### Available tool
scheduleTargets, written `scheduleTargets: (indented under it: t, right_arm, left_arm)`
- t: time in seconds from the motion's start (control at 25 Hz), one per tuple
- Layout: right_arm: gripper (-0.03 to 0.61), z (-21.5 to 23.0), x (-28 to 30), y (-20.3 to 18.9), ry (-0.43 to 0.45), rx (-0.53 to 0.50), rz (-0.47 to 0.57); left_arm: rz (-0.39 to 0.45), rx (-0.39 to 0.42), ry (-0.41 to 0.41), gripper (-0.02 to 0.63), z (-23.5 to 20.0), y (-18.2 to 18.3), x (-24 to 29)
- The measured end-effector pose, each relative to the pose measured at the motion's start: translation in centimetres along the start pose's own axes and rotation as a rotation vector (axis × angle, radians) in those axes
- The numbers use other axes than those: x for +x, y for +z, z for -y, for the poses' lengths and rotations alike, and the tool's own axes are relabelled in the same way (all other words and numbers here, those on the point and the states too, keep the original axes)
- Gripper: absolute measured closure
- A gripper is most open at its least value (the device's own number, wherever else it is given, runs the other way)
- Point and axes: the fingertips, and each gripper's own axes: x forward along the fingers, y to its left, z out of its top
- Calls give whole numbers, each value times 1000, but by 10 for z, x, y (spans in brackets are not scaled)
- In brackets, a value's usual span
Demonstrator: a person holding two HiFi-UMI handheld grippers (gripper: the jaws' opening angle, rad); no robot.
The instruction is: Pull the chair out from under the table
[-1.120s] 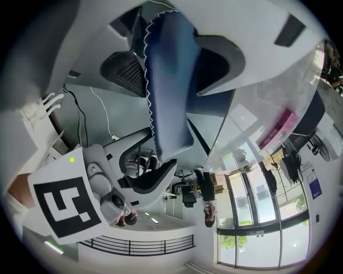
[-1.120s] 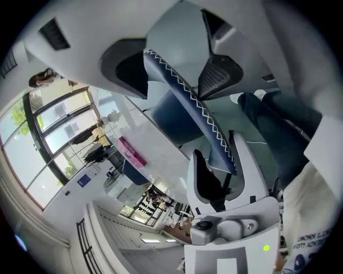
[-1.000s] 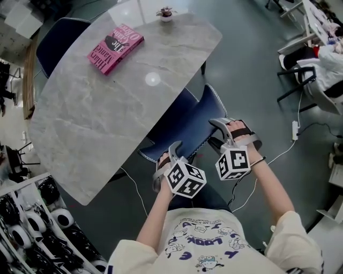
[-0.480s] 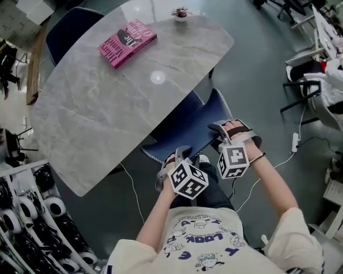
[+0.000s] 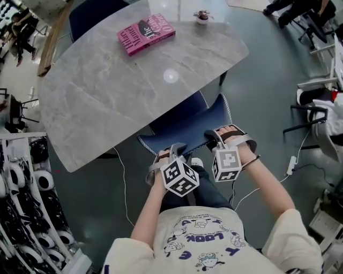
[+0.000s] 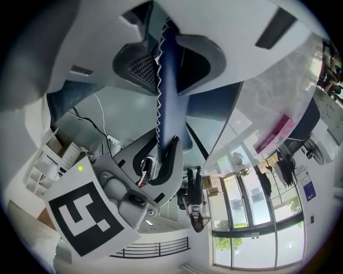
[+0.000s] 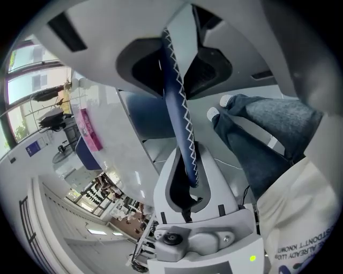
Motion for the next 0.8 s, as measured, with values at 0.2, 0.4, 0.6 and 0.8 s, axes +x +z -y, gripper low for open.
scheduleTargets:
  t: [0.2, 0.4, 0.6, 0.8]
  right_arm:
    - [474, -6, 0, -2, 19, -63, 5]
    - [488, -15, 0, -4, 50, -87, 17]
    - [495, -28, -2, -3, 72, -107, 42]
    - [499, -41, -5, 3, 95, -102, 69]
  left_arm:
    - [-20, -2, -3, 514, 4, -2, 1]
    - [-30, 6, 15, 515, 12, -4, 4]
    - [-51, 13, 41, 517, 20, -11, 4]
    - [-63, 24, 66, 515, 27, -19, -1]
